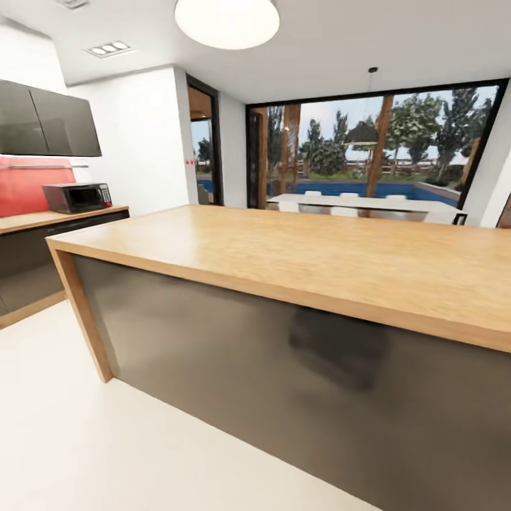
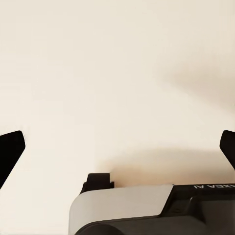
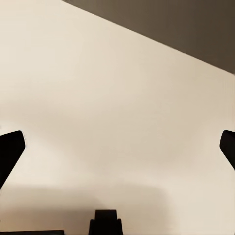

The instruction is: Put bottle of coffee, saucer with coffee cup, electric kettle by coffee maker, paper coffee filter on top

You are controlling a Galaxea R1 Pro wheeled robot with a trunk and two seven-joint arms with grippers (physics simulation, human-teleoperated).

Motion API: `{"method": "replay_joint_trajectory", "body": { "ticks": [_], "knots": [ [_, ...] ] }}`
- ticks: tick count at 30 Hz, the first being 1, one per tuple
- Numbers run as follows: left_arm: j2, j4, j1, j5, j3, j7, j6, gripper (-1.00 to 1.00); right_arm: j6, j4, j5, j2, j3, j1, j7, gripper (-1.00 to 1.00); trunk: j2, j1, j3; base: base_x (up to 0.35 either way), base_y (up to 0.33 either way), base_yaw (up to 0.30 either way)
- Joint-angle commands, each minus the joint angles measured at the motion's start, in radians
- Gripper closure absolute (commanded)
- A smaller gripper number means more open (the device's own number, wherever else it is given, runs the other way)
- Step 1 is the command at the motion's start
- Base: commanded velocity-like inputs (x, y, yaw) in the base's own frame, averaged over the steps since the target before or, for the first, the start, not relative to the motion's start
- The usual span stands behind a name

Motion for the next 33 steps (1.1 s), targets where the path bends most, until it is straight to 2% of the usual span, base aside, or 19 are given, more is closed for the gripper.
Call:
{"method": "replay_joint_trajectory", "body": {
  "ticks": [1, 33],
  "knots": [
    [0.0, -0.001, 0.0, 0.0, 0.0, -0.001, -0.001, -1.0, -0.002, 0.0, 0.001, 0.0, 0.0, 0.0, 0.0, -1.0, 0.0, 0.0, -0.001, 0.0, 0.0, 0.275],
    [-0.005, 0.0, 0.0, 0.0, 0.001, -0.002, -0.001, -1.0, -0.002, 0.0, 0.001, 0.002, 0.001, 0.0, 0.0, -1.0, 0.0, 0.0, -0.001, 0.0, 0.0, 0.275]
  ]
}}
